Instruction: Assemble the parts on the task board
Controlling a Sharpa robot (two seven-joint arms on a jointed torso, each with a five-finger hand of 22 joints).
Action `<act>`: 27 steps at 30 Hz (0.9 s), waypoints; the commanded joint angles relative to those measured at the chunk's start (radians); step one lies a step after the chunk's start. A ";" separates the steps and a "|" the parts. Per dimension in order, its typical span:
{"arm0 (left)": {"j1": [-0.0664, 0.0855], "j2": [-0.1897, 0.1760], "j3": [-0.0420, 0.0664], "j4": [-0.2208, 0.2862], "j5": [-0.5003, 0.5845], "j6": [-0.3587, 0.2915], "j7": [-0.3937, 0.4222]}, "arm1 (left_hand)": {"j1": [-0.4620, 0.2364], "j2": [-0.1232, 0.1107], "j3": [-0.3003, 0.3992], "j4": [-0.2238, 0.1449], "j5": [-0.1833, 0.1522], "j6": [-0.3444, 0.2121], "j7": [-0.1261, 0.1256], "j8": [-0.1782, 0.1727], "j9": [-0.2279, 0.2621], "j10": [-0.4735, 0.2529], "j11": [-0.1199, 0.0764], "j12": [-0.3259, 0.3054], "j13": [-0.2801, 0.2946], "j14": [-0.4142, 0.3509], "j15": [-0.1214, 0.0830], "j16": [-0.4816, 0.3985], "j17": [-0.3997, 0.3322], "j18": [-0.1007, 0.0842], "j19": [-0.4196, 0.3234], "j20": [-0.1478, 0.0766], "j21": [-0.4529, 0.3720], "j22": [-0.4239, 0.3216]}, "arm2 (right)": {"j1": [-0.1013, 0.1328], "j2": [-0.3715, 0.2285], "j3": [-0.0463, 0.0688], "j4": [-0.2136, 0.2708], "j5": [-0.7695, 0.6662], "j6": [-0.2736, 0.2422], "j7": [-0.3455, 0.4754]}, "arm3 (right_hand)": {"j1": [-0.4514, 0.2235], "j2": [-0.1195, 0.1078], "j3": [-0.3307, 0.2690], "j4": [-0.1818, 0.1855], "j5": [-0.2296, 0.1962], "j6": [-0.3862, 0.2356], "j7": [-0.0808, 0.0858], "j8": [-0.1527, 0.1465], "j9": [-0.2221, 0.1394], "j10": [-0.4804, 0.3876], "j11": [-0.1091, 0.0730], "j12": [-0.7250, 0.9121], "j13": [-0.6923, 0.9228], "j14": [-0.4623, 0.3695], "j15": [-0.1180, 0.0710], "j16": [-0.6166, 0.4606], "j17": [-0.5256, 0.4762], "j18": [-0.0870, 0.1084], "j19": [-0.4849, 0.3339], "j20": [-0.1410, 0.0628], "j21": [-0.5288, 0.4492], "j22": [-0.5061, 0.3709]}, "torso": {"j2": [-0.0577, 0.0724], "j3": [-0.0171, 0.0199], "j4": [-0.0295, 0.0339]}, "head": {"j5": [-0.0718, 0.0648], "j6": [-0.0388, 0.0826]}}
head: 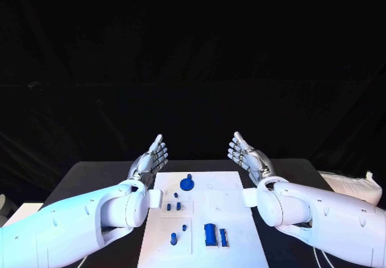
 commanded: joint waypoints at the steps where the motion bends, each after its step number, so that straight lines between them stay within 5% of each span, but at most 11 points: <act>1: -0.005 -0.007 0.003 0.027 -0.071 -0.147 0.054 | -0.155 0.003 -0.048 0.000 -0.010 -0.118 -0.027 -0.007 -0.002 -0.127 -0.011 -0.006 -0.002 -0.115 -0.006 -0.103 -0.003 -0.074 -0.094 -0.079 -0.006 -0.047 | -0.001 -0.003 -0.001 0.016 0.056 -0.102 0.068 | -0.173 0.001 -0.018 -0.005 -0.020 -0.119 -0.020 -0.007 -0.005 -0.137 -0.004 -0.007 -0.002 -0.144 -0.002 -0.008 -0.016 -0.079 -0.131 -0.020 -0.023 -0.090 | 0.000 0.0002 0.0001 | 0.000 0.000; 9: -0.008 -0.011 0.005 0.042 -0.078 -0.168 0.058 | -0.247 0.003 -0.075 0.000 -0.010 -0.189 -0.027 -0.007 -0.002 -0.203 -0.011 -0.006 -0.002 -0.184 -0.006 -0.103 -0.003 -0.074 -0.149 -0.079 -0.006 -0.074 | -0.002 -0.003 -0.001 0.018 0.057 -0.104 0.069 | -0.275 0.001 -0.018 -0.005 -0.020 -0.189 -0.020 -0.007 -0.005 -0.218 -0.004 -0.007 -0.002 -0.230 -0.002 -0.008 -0.016 -0.079 -0.210 -0.020 -0.023 -0.090 | 0.000 0.0002 0.0001 | 0.000 0.000; 10: -0.008 -0.011 0.005 0.042 -0.078 -0.168 0.058 | -0.257 0.003 -0.077 0.000 -0.010 -0.196 -0.027 -0.007 -0.002 -0.211 -0.011 -0.006 -0.002 -0.191 -0.006 -0.103 -0.003 -0.074 -0.155 -0.079 -0.006 -0.147 | -0.002 -0.003 -0.001 0.018 0.057 -0.104 0.069 | -0.285 0.001 -0.018 -0.005 -0.020 -0.196 -0.020 -0.007 -0.005 -0.227 -0.004 -0.007 -0.002 -0.238 -0.002 -0.008 -0.016 -0.079 -0.218 -0.020 -0.023 -0.090 | 0.000 0.0002 0.0001 | 0.000 0.000; 11: -0.008 -0.011 0.005 0.042 -0.078 -0.168 0.058 | -0.272 0.003 -0.150 0.000 -0.010 -0.207 -0.027 -0.007 -0.002 -0.223 -0.011 -0.006 -0.002 -0.203 -0.006 -0.103 -0.003 -0.074 -0.165 -0.079 -0.006 -0.147 | -0.002 -0.003 -0.001 0.018 0.057 -0.104 0.069 | -0.299 0.001 -0.018 -0.005 -0.020 -0.206 -0.020 -0.007 -0.005 -0.237 -0.004 -0.007 -0.002 -0.250 -0.002 -0.008 -0.016 -0.079 -0.228 -0.020 -0.023 -0.090 | 0.000 0.0002 0.0001 | 0.000 0.000; 27: -0.008 -0.011 0.005 0.042 -0.078 -0.168 0.058 | -0.373 0.003 -0.150 0.000 -0.010 -0.284 -0.027 -0.007 -0.002 -0.308 -0.011 -0.006 -0.002 -0.278 -0.006 -0.103 -0.003 -0.074 -0.223 -0.079 -0.006 -0.147 | -0.002 -0.003 -0.001 0.018 0.057 -0.104 0.069 | -0.415 0.001 -0.018 -0.005 -0.020 -0.284 -0.020 -0.007 -0.005 -0.329 -0.004 -0.007 -0.002 -0.347 -0.002 -0.008 -0.016 -0.079 -0.316 -0.020 -0.023 -0.090 | 0.000 0.0002 0.0001 | 0.000 0.000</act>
